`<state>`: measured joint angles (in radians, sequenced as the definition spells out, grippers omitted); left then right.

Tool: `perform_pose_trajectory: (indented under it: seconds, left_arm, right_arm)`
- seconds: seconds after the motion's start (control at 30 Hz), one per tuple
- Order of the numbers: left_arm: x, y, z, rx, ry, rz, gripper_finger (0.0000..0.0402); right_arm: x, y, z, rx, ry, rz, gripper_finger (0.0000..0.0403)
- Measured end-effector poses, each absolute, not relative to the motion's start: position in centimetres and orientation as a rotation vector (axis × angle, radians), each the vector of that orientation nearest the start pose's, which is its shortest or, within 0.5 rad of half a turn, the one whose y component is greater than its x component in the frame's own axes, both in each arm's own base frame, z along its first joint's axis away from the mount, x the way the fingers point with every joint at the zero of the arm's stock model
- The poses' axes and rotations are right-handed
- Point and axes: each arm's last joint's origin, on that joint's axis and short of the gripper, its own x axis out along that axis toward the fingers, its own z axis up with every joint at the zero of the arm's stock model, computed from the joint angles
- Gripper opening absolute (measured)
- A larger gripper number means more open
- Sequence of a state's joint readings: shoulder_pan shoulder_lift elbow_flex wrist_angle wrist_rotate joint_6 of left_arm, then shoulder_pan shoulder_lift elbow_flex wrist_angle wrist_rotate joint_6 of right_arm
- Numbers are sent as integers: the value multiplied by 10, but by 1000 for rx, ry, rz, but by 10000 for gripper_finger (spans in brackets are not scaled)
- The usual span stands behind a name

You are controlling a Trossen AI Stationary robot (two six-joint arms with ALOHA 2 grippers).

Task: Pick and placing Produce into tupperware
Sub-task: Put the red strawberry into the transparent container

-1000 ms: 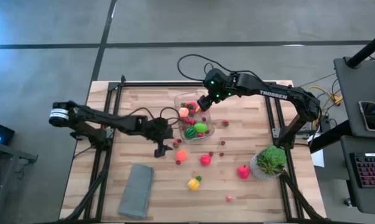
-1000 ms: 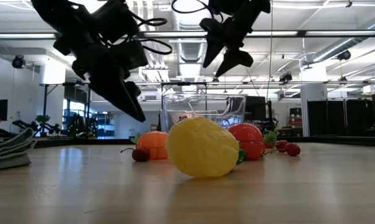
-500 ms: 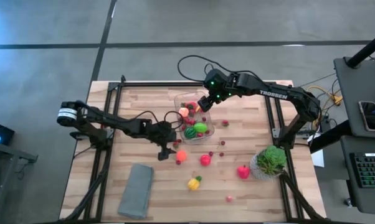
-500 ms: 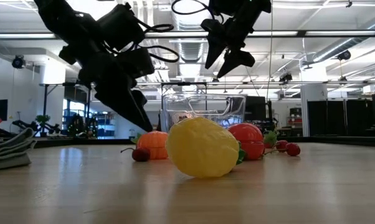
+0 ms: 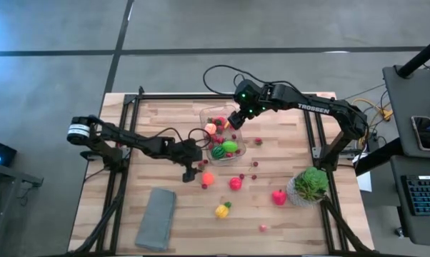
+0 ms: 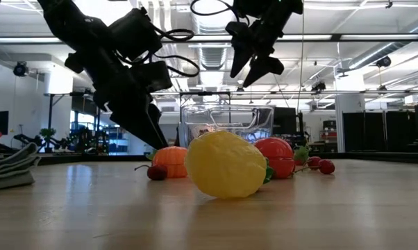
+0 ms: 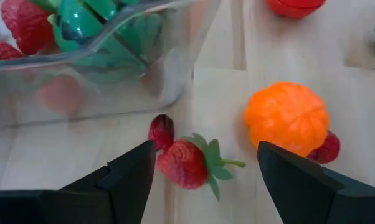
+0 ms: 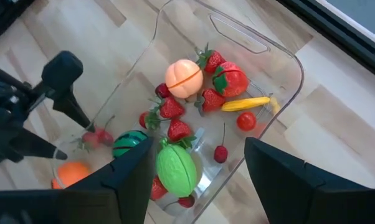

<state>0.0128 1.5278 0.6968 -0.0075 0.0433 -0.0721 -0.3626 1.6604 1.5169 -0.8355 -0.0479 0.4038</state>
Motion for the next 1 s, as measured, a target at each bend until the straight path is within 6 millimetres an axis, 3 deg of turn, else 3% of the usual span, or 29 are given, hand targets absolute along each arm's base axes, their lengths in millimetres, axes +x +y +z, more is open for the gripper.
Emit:
perform_pose_trajectory:
  seconds: [0.23,0.47,1.0]
  left_arm:
    - [285,2,137,-120,909,19,267]
    - [289,3,135,-184,912,65,264]
    - [291,4,137,-164,883,106,168]
  right_arm:
    - [326,-123,311,544,902,-472,241]
    - [326,-124,311,504,911,-453,238]
    - [324,-128,310,474,915,-454,236]
